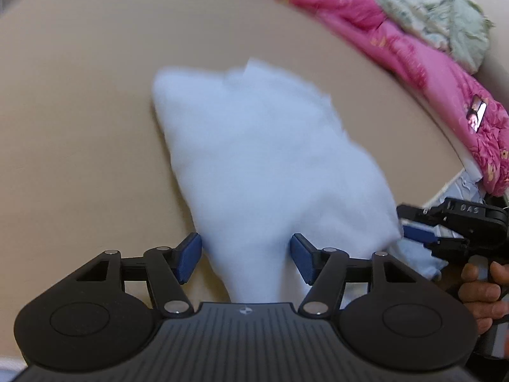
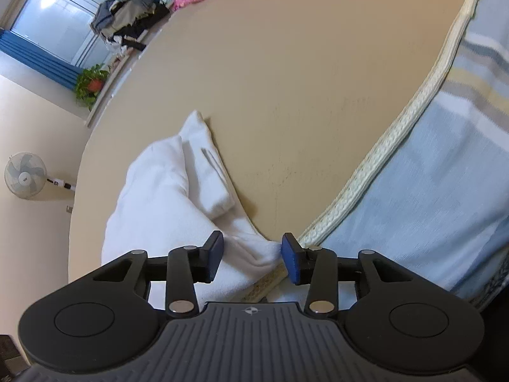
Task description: Fold small clothes
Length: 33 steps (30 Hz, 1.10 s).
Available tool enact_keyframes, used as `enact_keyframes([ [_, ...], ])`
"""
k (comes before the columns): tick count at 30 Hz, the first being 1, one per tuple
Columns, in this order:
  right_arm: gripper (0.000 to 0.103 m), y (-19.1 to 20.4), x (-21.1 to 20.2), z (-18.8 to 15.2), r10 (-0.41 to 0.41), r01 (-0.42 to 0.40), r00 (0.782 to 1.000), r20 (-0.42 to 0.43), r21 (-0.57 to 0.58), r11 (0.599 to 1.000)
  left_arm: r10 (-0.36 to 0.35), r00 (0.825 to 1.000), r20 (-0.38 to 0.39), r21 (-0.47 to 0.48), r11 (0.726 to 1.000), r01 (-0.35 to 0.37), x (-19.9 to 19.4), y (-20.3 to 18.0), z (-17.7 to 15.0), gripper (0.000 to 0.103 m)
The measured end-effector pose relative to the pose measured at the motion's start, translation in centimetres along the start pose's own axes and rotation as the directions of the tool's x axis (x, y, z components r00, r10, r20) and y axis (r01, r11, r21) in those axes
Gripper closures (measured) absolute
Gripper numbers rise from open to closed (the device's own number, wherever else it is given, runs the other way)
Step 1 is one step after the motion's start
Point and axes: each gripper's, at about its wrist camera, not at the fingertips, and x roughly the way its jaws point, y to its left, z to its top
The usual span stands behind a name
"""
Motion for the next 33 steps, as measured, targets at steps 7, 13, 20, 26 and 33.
enact_keyframes([
  [7,0.097,1.1,-2.6,0.4,0.048,-0.038,0.989,0.137,-0.075,0.996,-0.014,1.0,0.001,0.004,1.0,0.014,-0.3,0.8,-0.4,0.059],
  [13,0.094,1.5,-1.0,0.6,-0.21,0.217,0.976,0.062,-0.132,0.967,0.003,0.996,-0.085,0.014,1.0,-0.002,0.3,1.0,-0.5,0.057],
  [20,0.081,10.7,-3.4,6.7,0.06,0.016,0.985,0.161,-0.431,0.902,-0.018,1.0,0.019,-0.043,0.999,0.018,-2.6,2.2,0.9,0.053],
  [26,0.053,14.6,5.4,11.3,0.1,-0.106,0.994,-0.039,-0.5,0.86,-0.007,1.0,0.013,-0.076,0.997,0.008,-1.9,3.0,1.1,0.052],
  [33,0.054,11.0,15.9,11.9,0.052,-0.098,0.982,-0.183,-0.254,0.962,-0.019,1.0,0.003,-0.084,0.996,0.019,-0.9,3.2,1.4,0.045],
])
